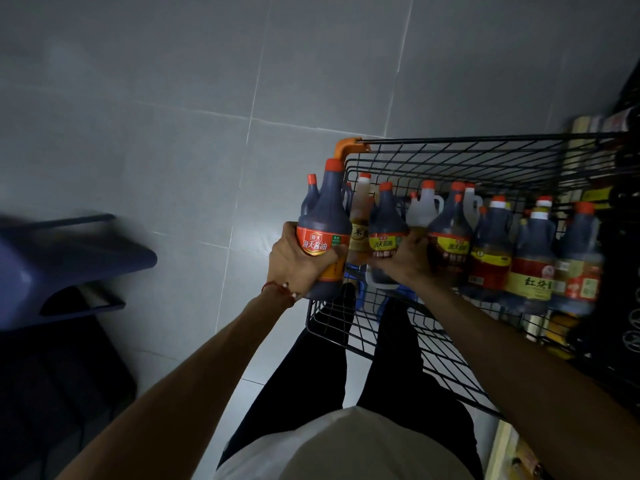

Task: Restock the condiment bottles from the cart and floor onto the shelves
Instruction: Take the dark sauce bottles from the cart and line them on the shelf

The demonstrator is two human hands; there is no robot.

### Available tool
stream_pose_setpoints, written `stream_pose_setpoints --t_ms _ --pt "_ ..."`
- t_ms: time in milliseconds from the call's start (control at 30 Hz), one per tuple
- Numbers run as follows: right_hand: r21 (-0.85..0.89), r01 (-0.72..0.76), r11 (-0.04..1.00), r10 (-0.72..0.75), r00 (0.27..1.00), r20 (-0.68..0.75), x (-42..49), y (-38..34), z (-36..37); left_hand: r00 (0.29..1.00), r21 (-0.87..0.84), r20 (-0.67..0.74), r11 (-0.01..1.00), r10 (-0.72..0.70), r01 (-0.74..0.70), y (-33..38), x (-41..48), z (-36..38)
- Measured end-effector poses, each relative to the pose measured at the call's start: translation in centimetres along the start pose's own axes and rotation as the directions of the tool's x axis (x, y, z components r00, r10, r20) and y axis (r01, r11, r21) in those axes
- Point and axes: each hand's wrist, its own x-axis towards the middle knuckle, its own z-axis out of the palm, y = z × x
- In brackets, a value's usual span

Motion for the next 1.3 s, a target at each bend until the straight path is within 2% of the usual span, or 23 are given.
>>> stream_pose_setpoints --t_ms 100,200,333,633,800,1067,1300 --pt "0.174 -0.007 0.985 0.000 0.999 0.036 -0.2 -0.1 1.4 1.000 -0.003 0.006 1.000 0.008 -0.008 -0.2 0.1 0.0" --pt "0.262 -0.043 0.964 0.045 0.999 -0.003 1.5 1.4 2.7 0.999 -0.003 0.017 1.000 0.030 -0.030 -0.4 0.4 -0.2" --pt "0.384 -0.111 0.917 0.104 0.994 0.039 0.4 0.2 2.1 0.998 0.042 0.050 0.998 0.047 -0.049 -0.4 0.6 -0.4" --pt "0.558 0.065 0.827 -0.026 0.997 -0.078 -6.8 1.3 -0.7 0.992 0.116 0.054 0.986 0.118 -0.123 -0.1 0.6 -0.7" --pt "0.706 0.085 0.703 0.036 0.987 -0.154 -12.2 1.6 -2.9 0.977 0.099 0.134 0.979 0.166 -0.180 1.1 -0.5 -1.1" --pt "0.789 0.235 0.568 0.067 0.942 -0.329 -21.3 3.7 -2.3 0.886 0.035 0.249 0.910 0.392 -0.413 3.3 -4.0 -0.5" --pt "0.803 0.392 0.449 0.120 0.864 -0.489 -30.3 7.2 3.1 0.732 -0.067 0.347 0.794 0.587 -0.604 2.6 -10.2 -0.4"
